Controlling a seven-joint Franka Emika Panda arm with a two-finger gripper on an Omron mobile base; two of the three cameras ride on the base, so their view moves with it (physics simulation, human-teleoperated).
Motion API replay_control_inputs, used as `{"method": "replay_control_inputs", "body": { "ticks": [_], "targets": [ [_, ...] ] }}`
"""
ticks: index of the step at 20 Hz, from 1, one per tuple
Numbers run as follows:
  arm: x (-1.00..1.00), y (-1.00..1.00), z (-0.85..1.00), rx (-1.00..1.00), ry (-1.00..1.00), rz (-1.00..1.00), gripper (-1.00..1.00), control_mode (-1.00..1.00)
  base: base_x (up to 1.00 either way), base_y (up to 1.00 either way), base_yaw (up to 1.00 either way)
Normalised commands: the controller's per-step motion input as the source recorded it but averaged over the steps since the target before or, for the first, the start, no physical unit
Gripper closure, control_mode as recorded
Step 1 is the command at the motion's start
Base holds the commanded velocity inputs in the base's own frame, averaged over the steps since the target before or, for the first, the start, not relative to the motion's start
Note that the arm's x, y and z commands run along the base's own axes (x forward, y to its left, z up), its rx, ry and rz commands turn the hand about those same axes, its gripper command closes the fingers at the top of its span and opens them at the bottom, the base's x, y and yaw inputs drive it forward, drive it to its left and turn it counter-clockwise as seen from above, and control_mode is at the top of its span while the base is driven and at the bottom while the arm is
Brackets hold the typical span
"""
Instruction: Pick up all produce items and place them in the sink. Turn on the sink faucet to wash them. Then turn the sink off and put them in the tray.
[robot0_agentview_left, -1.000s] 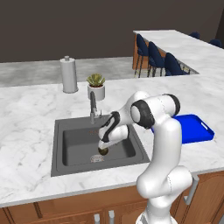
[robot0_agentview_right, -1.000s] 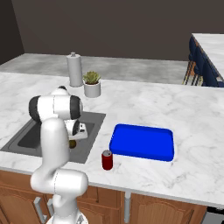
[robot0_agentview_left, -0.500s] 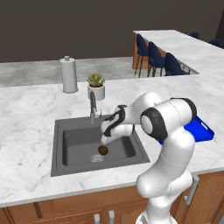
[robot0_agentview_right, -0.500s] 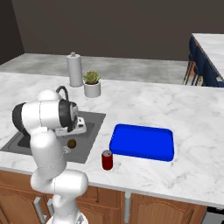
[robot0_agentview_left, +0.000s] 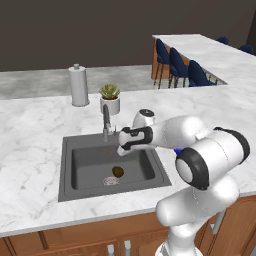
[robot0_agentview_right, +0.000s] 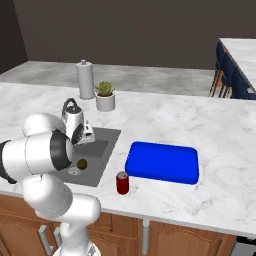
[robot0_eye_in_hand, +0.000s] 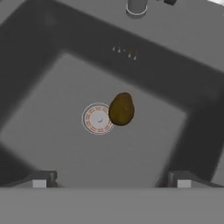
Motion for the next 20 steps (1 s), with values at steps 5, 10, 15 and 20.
{"method": "replay_control_inputs", "body": {
  "ticks": [5,10,15,20],
  "targets": [
    [-0.26,0.00,0.61,0.00,-0.13,0.00,-1.00,-1.00,0.00,0.00,0.00],
    [-0.31,-0.01,0.30,0.00,-0.19,0.00,-1.00,-1.00,0.00,0.00,0.00],
    [-0.39,-0.10,0.10,0.01,-0.25,0.00,-1.00,-1.00,0.00,0.00,0.00],
    [-0.40,-0.16,0.10,0.03,-0.26,0.00,-1.00,-1.00,0.00,0.00,0.00]
  ]
}}
